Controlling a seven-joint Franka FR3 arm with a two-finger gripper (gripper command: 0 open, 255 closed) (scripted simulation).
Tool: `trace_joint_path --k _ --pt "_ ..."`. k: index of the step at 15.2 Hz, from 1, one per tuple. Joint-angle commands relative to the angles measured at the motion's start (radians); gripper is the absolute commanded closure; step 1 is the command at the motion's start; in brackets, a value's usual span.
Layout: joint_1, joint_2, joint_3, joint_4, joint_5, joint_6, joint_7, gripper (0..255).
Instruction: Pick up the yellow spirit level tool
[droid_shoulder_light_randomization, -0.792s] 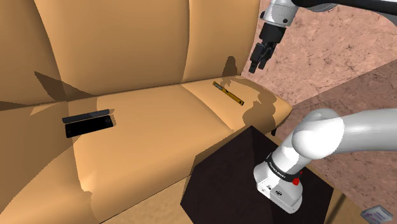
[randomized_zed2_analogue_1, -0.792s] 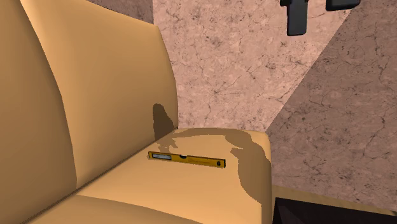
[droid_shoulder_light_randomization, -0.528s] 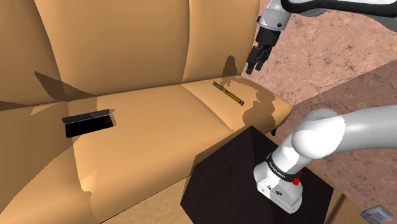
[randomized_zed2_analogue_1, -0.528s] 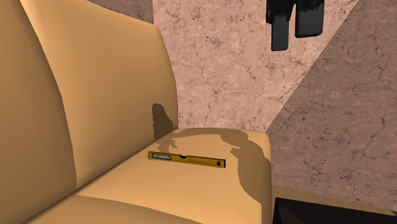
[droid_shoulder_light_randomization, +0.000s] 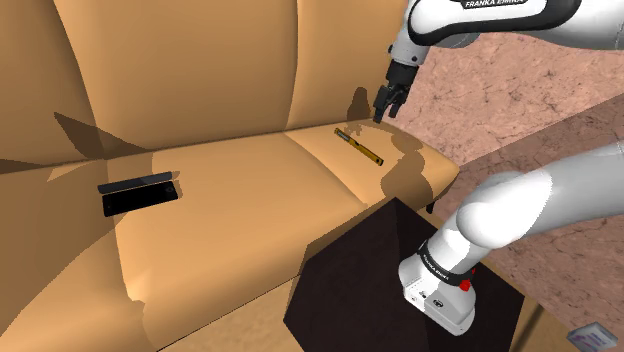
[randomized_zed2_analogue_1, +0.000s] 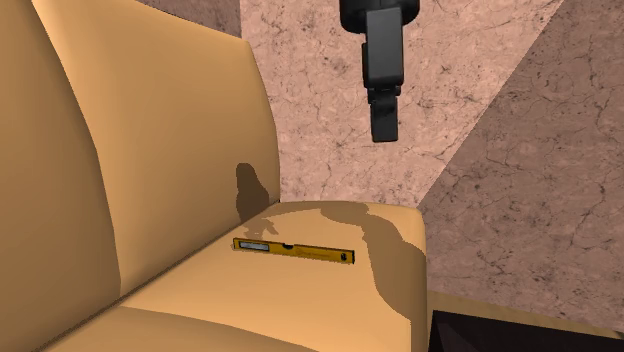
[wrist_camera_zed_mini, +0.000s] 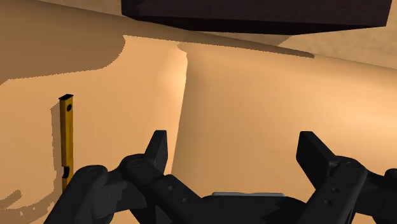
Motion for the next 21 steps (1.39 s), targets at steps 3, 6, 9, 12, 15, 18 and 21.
trace_joint_path --k 3,6,9,12,15,18,21 --pt "-0.02 0.142 -0.05 0.029 -0.014 0.109 -0.042 0" --pt "-0.031 0.248 -0.082 0.065 -0.013 0.174 -0.072 0" --pt "-0.042 0.357 -0.112 0.113 -0.002 0.232 -0.105 0" --pt "-0.056 0.47 -0.137 0.17 0.019 0.281 -0.14 0" --pt "-0.073 0.584 -0.155 0.238 0.048 0.32 -0.178 0" --pt "-0.096 0.7 -0.167 0.317 0.083 0.348 -0.215 0" --pt "-0.126 0.816 -0.17 0.406 0.119 0.366 -0.249 0"
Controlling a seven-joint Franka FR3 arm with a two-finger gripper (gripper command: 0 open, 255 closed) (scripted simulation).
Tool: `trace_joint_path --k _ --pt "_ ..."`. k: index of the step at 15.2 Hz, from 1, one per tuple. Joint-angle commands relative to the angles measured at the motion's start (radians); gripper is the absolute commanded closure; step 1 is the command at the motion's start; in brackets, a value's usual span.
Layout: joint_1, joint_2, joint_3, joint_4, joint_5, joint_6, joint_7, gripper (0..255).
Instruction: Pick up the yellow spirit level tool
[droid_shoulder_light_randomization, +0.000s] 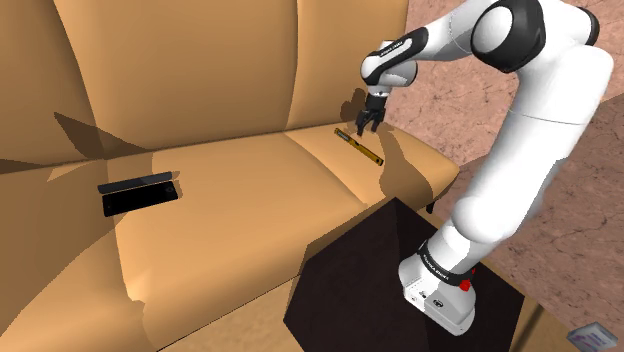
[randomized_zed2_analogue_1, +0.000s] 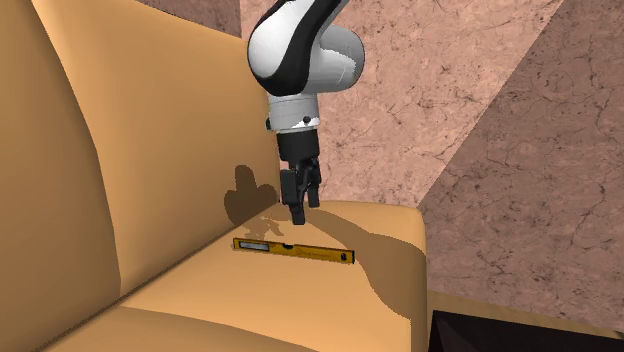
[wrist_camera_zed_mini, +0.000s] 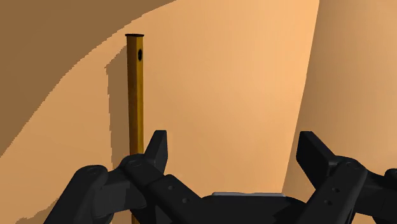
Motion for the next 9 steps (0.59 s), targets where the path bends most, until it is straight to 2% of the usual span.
trace_joint_path --k 1,9 --pt "-0.017 0.077 0.001 0.06 0.023 0.012 -0.015 0" --pt "-0.121 0.39 0.016 0.369 0.098 -0.004 -0.071 0"
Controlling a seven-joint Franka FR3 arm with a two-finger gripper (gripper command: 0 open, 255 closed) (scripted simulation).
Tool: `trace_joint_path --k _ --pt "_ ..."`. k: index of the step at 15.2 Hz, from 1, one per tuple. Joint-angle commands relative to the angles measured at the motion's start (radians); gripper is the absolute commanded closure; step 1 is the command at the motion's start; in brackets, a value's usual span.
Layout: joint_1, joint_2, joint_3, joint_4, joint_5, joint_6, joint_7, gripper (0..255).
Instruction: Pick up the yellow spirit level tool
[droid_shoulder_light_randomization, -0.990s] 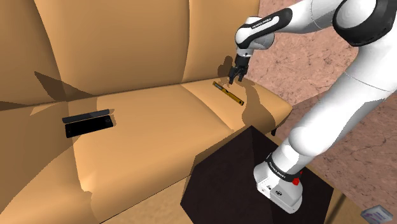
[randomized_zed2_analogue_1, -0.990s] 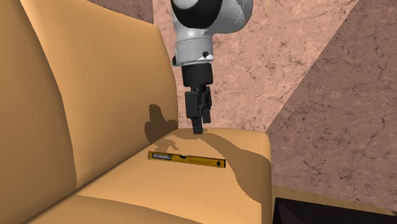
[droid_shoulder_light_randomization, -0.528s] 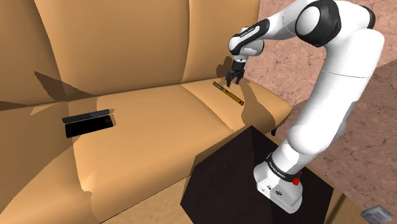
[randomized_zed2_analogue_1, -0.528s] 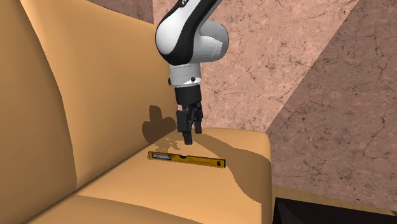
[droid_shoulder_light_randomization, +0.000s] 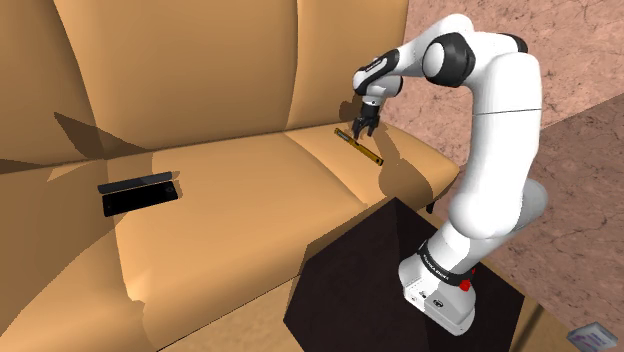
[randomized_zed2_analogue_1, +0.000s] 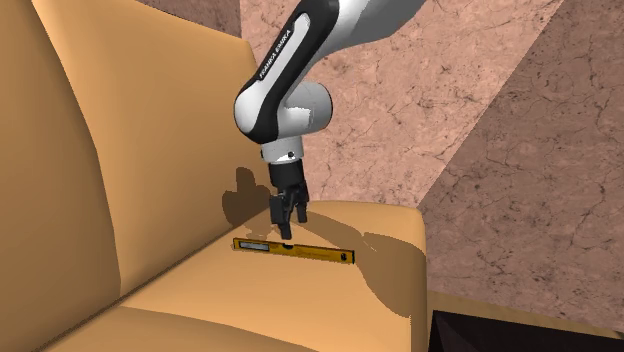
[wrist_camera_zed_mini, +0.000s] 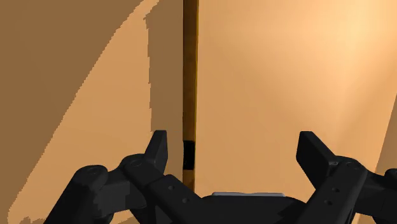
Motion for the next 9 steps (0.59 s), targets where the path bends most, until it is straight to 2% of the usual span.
trace_joint_path --k 1,3,9 --pt "-0.029 0.082 0.005 0.09 0.014 -0.012 -0.009 0" --pt "-0.056 0.158 0.01 0.182 0.025 -0.03 -0.014 0" --pt "-0.064 0.212 0.021 0.189 0.036 0.017 -0.016 0"
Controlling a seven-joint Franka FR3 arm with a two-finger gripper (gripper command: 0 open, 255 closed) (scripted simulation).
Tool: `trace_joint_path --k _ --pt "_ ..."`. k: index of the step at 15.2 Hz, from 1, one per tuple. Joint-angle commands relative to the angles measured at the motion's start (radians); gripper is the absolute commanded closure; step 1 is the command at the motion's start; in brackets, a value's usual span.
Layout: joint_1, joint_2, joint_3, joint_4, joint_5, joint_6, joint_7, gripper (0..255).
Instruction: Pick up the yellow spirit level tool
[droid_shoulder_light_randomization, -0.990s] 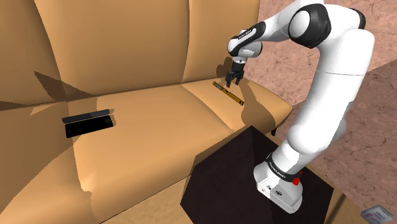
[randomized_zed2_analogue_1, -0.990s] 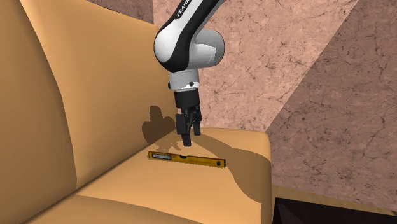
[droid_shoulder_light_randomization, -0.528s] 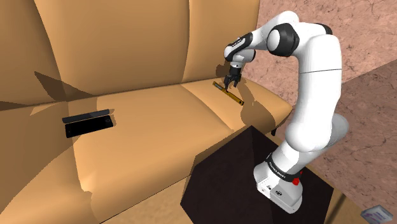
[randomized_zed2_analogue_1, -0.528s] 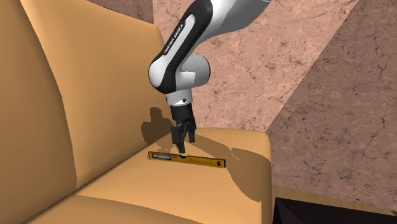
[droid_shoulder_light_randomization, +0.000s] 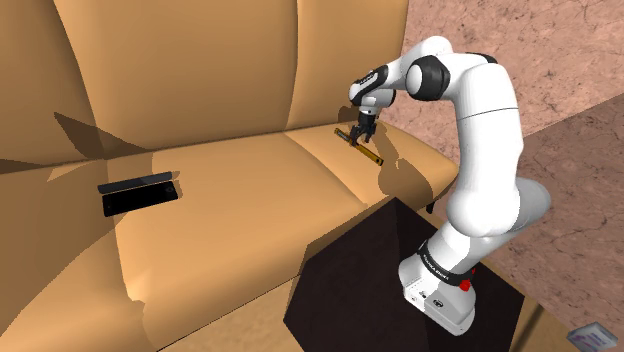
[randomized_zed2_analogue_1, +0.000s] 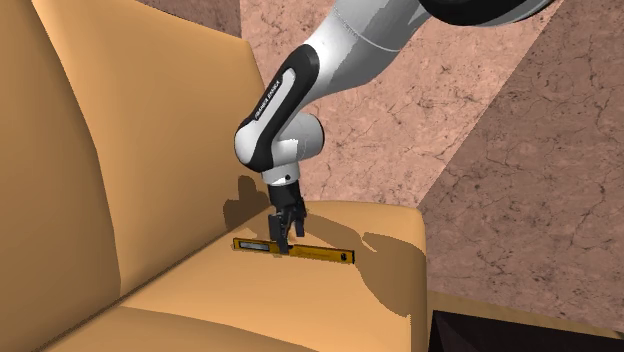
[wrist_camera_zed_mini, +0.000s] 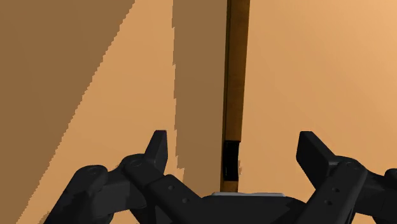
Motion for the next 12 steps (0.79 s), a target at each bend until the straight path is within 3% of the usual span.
trace_joint_path --k 1,3,4,12 --pt "-0.002 0.02 0.004 0.005 0.004 0.015 0.0 0" --pt "-0.003 0.026 0.005 0.007 0.005 0.019 0.0 0" --pt "-0.003 0.027 0.005 0.009 0.005 0.018 0.0 255" --pt "-0.003 0.026 0.005 0.009 0.005 0.018 0.0 255"
